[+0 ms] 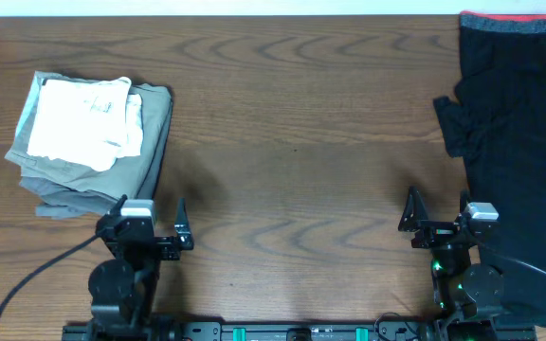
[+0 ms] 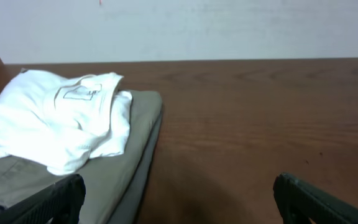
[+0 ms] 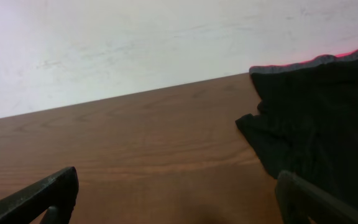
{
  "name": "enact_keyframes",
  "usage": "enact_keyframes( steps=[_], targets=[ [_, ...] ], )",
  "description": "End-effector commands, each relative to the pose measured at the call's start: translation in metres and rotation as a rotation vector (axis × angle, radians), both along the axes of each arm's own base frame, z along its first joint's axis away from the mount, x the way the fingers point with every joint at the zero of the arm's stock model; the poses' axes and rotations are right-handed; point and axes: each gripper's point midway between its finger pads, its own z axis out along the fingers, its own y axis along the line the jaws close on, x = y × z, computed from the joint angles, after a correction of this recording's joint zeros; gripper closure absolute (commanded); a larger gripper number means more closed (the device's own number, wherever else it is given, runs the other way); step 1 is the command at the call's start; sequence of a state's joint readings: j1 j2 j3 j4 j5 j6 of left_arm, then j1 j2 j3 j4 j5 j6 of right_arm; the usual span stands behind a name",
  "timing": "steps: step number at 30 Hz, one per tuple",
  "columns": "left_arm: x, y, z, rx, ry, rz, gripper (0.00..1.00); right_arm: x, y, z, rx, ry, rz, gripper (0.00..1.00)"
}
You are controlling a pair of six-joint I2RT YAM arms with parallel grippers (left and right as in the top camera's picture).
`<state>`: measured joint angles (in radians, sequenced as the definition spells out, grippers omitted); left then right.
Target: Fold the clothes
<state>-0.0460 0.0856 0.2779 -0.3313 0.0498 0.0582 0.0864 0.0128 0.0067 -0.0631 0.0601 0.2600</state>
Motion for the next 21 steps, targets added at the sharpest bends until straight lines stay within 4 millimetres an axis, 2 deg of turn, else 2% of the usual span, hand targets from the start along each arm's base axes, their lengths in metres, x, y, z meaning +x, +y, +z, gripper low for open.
enact_keyframes(
  steps=[1,10,15,21],
  targets=[
    [0.0,-0.001,-0.002,0.02,-0.05,-0.011,0.02,0.0,-0.004,-0.002,0.012,0.005,-0.018,0.01],
    [0.018,-0.002,-0.032,0.007,-0.116,-0.01,0.02,0.0,-0.004,-0.001,0.012,0.005,-0.018,0.01],
    [0.018,-0.003,-0.048,0.004,-0.081,-0.011,0.02,0.0,-0.004,-0.002,0.012,0.005,-0.018,0.01],
    [0.018,-0.003,-0.049,0.004,-0.074,-0.012,0.02,0.0,-0.004,-0.002,0.012,0.005,-0.018,0.01]
  ],
)
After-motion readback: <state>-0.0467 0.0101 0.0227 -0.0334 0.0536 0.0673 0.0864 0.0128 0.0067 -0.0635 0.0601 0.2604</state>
